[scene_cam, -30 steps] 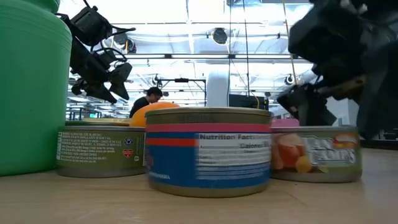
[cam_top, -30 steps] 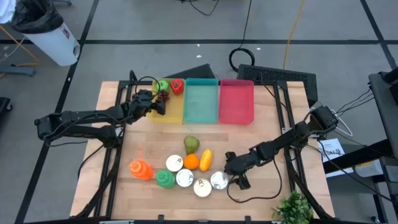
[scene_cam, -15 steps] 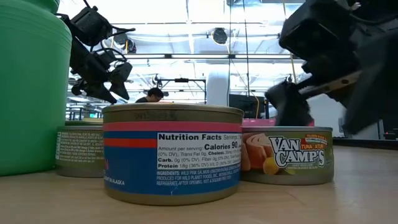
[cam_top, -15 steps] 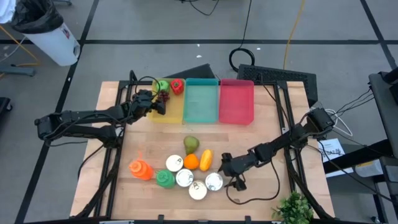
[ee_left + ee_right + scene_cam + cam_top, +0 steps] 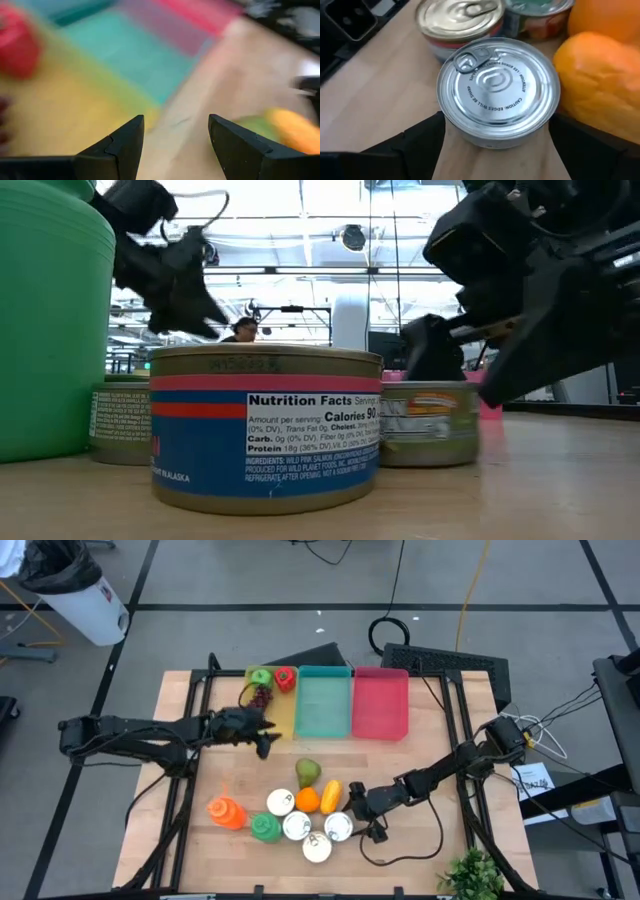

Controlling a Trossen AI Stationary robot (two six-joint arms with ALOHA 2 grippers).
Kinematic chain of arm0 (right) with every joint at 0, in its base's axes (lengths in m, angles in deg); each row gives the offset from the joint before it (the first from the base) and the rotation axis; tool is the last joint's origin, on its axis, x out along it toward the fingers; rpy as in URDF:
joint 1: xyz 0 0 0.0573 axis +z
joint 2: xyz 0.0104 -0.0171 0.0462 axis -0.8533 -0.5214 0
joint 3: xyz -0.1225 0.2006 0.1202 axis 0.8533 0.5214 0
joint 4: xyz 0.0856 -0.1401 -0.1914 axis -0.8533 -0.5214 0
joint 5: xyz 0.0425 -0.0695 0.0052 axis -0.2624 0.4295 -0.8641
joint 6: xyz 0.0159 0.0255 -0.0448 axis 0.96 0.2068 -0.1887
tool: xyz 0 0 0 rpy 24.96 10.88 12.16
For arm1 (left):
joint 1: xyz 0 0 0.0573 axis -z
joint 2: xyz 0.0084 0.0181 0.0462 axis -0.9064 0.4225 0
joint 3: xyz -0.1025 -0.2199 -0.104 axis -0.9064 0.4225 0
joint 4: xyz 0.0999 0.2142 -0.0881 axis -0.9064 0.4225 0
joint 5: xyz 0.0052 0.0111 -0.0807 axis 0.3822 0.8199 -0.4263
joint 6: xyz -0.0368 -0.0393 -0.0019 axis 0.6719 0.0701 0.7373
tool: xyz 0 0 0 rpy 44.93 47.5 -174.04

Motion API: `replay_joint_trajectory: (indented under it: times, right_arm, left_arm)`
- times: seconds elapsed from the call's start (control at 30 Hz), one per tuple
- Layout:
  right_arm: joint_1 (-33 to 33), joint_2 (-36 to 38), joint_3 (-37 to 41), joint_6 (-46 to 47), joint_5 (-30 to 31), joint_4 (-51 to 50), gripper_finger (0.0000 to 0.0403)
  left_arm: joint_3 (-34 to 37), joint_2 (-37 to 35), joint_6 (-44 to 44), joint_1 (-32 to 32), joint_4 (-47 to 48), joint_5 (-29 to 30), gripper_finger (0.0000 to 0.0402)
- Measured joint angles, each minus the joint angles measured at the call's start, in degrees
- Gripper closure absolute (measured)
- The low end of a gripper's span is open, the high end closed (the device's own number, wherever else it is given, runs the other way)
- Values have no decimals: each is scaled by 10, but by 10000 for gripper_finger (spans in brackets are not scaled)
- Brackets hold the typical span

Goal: Pick & Place Food Item
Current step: Put the right green tuna can into the red bin

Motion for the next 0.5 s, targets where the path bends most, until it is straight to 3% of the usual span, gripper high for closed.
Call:
replay_joint_trajectory:
  times: [0.2, 0.37, 0.5]
  right_arm:
    - [0, 0, 0, -87, 144, 22, 67]
    - [0, 0, 0, -95, 235, 30, 67]
    - [1, 0, 0, -112, 223, 35, 67]
  left_arm:
    - [0, 0, -32, 88, -128, 1, 174]
    - [0, 0, -38, 137, -145, 3, 174]
    - [0, 28, -12, 180, -153, 24, 174]
